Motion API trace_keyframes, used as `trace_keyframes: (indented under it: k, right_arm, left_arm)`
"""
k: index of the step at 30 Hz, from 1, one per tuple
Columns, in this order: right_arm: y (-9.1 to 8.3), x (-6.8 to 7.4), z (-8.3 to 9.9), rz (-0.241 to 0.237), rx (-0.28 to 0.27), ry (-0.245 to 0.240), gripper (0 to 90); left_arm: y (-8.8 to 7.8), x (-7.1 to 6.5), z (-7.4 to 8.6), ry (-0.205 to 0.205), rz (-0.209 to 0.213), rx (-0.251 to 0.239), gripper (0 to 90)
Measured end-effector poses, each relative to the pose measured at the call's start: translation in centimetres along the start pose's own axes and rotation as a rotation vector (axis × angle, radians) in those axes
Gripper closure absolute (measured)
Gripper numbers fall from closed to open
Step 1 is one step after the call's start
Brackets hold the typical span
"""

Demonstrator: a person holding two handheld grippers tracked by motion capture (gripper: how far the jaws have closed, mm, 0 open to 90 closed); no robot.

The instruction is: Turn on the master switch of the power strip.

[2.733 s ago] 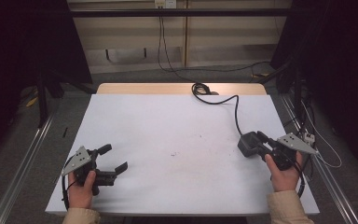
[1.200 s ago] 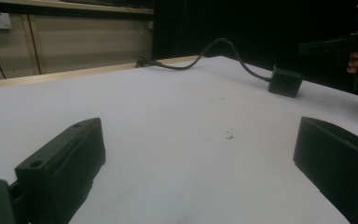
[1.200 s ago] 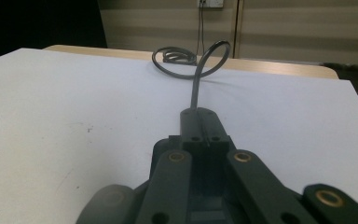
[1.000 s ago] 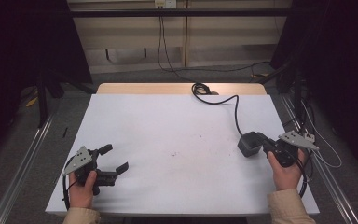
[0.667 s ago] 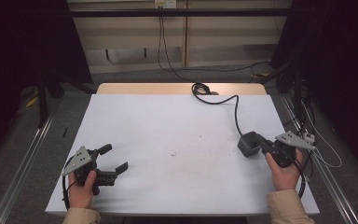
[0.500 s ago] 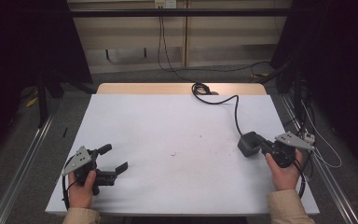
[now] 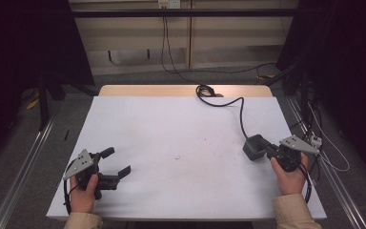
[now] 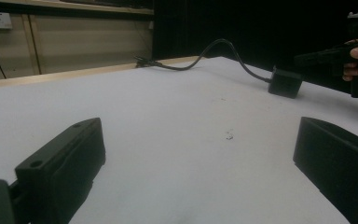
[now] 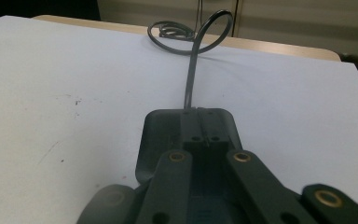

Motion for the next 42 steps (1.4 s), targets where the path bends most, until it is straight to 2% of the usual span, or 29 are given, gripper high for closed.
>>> trace_keyframes:
  k: [6,12,21,31,42]
  right_arm:
    - [0.0,-0.05,0.06,0.004,0.001,-0.002,90.0]
    - [-0.03,-0.15,0.14,0.007,0.0,-0.002,90.0]
    - [0.08,0.0,0.26,0.022,0.002,-0.032,90.0]
    - [0.11,-0.12,0.43,0.014,-0.005,0.001,90.0]
    - [0.14,-0.11,0.48,0.013,0.002,0.002,90.0]
  left_arm:
    - [0.0,-0.05,-0.04,-0.008,-0.002,-0.007,1.8]
    - [-0.01,0.0,-0.02,0.002,0.0,-0.002,1.9]
    - [-0.06,0.0,-0.07,-0.005,-0.005,-0.008,1.8]
    - [-0.03,-0.06,-0.1,0.0,0.0,-0.008,1.8]
    - [0.0,-0.14,-0.13,-0.008,0.002,-0.012,1.8]
Point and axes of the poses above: each handheld gripper's, and its own axes: y roughly forward along the jaws, z roughly out of its underside, x roughly to its left, the point moved 5 cm from there along y, roughly forward along the jaws, and after that the axes turned 8 degrees about -z, right-handed, at the moved point
